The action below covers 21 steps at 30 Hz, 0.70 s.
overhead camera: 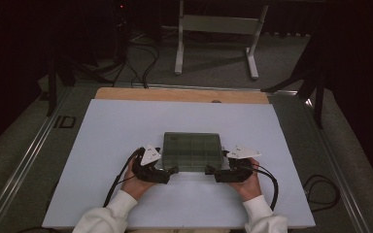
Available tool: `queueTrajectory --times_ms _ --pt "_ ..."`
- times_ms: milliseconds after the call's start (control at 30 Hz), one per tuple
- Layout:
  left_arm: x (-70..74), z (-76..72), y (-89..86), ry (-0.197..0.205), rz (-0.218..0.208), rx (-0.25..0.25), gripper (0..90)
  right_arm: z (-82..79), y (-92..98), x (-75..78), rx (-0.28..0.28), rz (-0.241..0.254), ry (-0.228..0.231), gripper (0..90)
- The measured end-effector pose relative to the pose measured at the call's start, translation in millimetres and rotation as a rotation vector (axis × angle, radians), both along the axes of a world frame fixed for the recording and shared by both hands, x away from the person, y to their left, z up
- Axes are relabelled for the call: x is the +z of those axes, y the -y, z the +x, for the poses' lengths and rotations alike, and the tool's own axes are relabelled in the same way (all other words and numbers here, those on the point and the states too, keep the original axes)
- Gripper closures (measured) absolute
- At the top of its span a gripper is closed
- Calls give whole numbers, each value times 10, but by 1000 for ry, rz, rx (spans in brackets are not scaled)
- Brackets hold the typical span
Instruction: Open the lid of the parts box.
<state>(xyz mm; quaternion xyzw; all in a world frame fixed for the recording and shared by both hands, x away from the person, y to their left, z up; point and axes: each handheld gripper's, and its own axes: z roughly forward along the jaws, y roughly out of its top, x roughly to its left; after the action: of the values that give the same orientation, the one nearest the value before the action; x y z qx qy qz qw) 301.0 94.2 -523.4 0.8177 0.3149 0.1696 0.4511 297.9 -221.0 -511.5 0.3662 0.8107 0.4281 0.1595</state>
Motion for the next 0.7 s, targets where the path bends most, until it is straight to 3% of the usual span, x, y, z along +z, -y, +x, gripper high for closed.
queueTrajectory --times_ms 533,700 --pt "-16 3 19 12 26 7 177 26 9 -39 -5 -21 -15 180" --pt "-2 -6 19 23 27 10 205 22 24 -19 -10 -6 -6 208"
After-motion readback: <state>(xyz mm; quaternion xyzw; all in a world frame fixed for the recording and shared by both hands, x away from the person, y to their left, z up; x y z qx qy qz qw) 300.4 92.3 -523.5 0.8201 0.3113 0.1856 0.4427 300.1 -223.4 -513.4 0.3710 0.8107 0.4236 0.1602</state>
